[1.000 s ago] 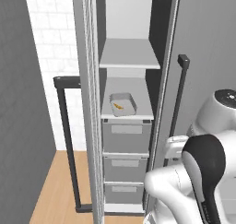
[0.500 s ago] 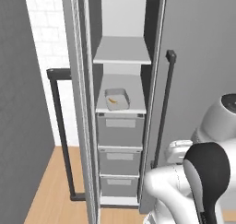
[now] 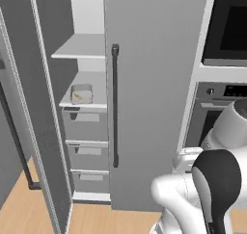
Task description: Take the meat container that has the shrimp and place it on the second highest rack of the freezer. Then take the vegetable container that has the lime and tomato and place it on the highest rack of the freezer.
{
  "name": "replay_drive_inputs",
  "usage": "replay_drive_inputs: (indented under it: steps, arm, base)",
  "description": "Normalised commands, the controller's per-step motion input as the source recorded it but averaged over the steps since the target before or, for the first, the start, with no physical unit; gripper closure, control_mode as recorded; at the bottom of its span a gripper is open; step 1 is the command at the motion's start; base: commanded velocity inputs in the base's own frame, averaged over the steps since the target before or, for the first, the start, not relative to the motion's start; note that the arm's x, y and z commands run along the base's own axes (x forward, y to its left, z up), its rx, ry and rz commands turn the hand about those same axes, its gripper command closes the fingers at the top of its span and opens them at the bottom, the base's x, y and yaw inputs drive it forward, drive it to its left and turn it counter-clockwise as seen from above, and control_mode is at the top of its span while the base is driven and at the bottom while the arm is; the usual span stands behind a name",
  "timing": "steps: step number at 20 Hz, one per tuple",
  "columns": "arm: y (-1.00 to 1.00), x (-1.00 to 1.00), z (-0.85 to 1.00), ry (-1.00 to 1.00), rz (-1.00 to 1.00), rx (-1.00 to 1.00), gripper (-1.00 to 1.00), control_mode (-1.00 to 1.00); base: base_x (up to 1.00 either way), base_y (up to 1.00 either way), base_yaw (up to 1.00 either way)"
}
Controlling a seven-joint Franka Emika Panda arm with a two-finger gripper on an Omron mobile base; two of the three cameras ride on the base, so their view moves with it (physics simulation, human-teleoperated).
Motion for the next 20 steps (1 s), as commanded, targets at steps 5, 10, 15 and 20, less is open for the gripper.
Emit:
replay_drive_inputs:
  steps: [5,10,15,20]
  arm:
    - [0.00,0.00,0.00,0.00,0.00,0.00,-1.00,1.00]
    - [0.00,0.00,0.00,0.00,0.00,0.00,-1.00,1.00]
    - [0.00,0.00,0.00,0.00,0.00,0.00,-1.00,1.00]
    - [0.00,0.00,0.00,0.00,0.00,0.00,-1.00,1.00]
  base:
    - [-0.38,-1.00,0.17]
    - [-0.37,-1.00,0.15]
    - [-0.23,-1.00,0.14]
    - [-0.04,-1.00,0.10]
